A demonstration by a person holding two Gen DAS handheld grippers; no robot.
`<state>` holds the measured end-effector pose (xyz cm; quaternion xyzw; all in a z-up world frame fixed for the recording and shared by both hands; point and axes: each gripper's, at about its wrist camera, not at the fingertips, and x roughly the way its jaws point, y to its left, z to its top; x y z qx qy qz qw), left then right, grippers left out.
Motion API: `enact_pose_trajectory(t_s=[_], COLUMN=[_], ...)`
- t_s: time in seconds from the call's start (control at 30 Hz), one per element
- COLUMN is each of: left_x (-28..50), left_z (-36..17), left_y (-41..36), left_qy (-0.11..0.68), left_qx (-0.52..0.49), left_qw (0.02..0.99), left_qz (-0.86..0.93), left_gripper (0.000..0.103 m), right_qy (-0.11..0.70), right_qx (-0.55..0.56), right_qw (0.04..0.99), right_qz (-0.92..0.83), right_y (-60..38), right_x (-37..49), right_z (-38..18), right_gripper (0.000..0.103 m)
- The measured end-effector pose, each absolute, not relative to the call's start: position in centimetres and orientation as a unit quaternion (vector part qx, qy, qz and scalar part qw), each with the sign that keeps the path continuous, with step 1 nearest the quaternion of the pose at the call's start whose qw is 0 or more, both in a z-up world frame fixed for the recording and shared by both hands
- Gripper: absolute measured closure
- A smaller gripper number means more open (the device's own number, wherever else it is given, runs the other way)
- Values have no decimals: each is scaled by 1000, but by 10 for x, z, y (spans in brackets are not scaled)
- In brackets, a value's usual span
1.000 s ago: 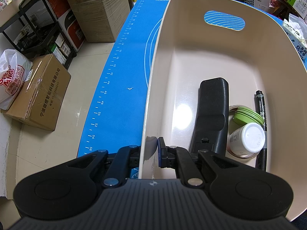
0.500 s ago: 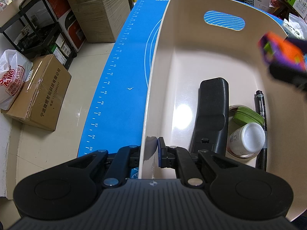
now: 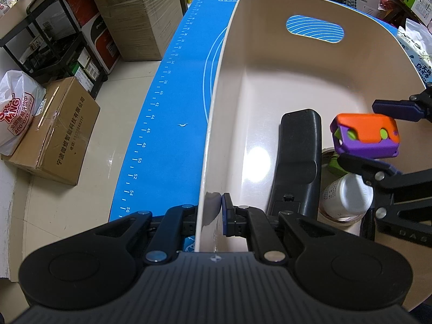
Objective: Organize rigid objects
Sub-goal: 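Carry the purple-orange toy into the basket and release it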
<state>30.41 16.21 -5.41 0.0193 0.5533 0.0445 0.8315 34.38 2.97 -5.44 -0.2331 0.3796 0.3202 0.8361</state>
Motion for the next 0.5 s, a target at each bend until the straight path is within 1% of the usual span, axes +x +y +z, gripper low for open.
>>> enact_pose_trajectory(t_s=[0.13,0.3,0.4,0.5], left_x=[304,304,304,304], left_z=[-54,-54,-54,-54], left_y=[162,162,162,162], left_qy=[553,553,553,553], left_qx=[19,20,20,20], left_qw=[832,831,832,832], left_qz=[45,45,45,45], left_gripper=[92,92,92,92], right_qy=[378,357,334,317], right_qx=[-217,-184,-166,-148], right_qw=[840,859,874,884], right_qz=[323,319,312,308], right_y=[25,11,-2,-16], right_x=[343,343,341,341], right_z=[-51,-33,-16,-1], right_gripper=[32,26,20,19])
